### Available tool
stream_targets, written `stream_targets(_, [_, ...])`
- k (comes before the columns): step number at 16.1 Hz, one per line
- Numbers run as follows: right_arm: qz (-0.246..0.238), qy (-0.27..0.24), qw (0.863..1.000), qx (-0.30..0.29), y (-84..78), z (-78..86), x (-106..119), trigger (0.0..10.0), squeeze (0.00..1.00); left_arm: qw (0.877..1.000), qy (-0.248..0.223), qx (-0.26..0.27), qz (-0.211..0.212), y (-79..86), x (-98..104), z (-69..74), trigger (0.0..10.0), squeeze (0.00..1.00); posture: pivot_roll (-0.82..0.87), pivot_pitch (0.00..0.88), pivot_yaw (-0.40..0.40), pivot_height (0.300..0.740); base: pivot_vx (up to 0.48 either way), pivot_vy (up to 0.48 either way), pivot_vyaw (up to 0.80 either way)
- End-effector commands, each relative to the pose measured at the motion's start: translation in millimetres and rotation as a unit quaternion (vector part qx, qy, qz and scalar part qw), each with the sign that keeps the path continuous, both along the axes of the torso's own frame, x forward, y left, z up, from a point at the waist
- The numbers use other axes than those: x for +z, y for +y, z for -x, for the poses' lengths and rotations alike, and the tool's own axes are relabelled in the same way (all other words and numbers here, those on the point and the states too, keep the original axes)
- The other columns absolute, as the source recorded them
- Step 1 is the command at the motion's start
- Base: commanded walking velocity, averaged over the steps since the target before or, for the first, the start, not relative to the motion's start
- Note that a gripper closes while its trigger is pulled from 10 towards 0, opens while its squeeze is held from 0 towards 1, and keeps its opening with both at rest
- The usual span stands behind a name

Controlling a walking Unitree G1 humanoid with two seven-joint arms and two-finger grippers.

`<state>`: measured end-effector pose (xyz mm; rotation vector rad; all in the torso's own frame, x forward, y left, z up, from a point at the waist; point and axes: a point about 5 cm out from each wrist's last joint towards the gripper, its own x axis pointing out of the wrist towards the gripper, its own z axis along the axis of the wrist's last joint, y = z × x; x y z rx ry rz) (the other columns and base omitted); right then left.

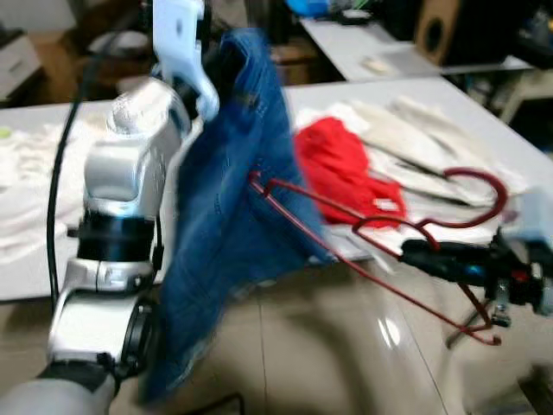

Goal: Hang hanger

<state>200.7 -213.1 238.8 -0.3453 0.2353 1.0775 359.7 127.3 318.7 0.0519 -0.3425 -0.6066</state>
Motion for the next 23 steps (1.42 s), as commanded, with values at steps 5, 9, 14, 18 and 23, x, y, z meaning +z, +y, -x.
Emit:
stream_targets(5, [0.044, -0.031, 0.998, 0.031, 23.1, -42.4, -8, 10.0, 0.00, 0.999, -0.010, -0.049, -0.011, -8.7, 23, 8.5, 10.0, 0.00, -0.08, 0.000, 0.047, 0.740, 0.208, 0.000, 0.00])
stream_targets(9, [0.084, -0.127, 0.986, -0.072, 27.2, -117.0, 12, 10.0, 0.00, 0.994, -0.029, -0.101, -0.008, -19.2, 34, 18.9, 10.0, 0.00, -0.06, 0.000, 0.024, 0.740, 0.000, 0.000, 0.00])
stream_targets(14, [0.001, -0.334, 0.888, -0.315, -0.2, -179.8, 106, 10.0, 0.00, 0.983, -0.110, -0.123, 0.083, -25.3, 72, 23.0, 10.0, 0.00, -0.05, 0.000, 0.012, 0.740, 0.000, 0.000, 0.00])
stream_targets(18, [0.017, -0.378, 0.854, -0.357, -13.6, -182.1, 103, 10.0, 0.00, 0.990, -0.085, -0.078, 0.086, -26.5, 36, 5.2, 10.0, 0.00, -0.05, 0.000, 0.012, 0.740, 0.000, 0.000, 0.00])
stream_targets(23, [0.124, -0.235, 0.930, -0.255, -5.2, -135.9, -49, 10.0, 0.00, 0.990, 0.108, -0.018, -0.094, -70.7, -147, -4.7, 10.0, 0.00, -0.08, 0.000, 0.032, 0.740, 0.000, 0.000, 0.00])
